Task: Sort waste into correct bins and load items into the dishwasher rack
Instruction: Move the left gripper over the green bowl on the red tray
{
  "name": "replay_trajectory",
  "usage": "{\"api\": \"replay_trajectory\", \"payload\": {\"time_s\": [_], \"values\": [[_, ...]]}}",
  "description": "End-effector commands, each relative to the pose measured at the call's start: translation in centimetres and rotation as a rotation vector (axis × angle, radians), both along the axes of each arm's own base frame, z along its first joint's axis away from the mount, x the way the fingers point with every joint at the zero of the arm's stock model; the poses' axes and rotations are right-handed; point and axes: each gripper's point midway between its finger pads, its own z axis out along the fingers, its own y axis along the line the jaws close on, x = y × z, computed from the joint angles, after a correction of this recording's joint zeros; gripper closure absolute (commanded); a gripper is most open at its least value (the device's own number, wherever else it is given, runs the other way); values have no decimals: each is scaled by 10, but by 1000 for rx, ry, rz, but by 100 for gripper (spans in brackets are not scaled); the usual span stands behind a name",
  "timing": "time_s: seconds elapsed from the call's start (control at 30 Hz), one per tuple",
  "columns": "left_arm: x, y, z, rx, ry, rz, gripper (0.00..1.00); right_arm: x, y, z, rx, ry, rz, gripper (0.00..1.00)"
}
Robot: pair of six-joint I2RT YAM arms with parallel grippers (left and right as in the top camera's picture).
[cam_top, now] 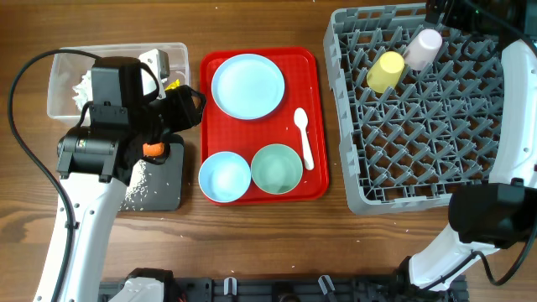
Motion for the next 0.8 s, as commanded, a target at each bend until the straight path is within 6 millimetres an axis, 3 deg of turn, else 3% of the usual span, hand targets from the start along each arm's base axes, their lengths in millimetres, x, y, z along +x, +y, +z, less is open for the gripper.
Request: {"api": "replay_trajectory", "payload": {"time_s": [0.0,0.4,0.77], "values": [[0,1,-1,14,6,1,49,2,2,-7,28,13,0,0],[-10,2,-22,26,112,1,53,2,2,-6,28,13,0,0],[-8,2,-61,40,256,3,54,2,2,-7,28,13,0,0]]}}
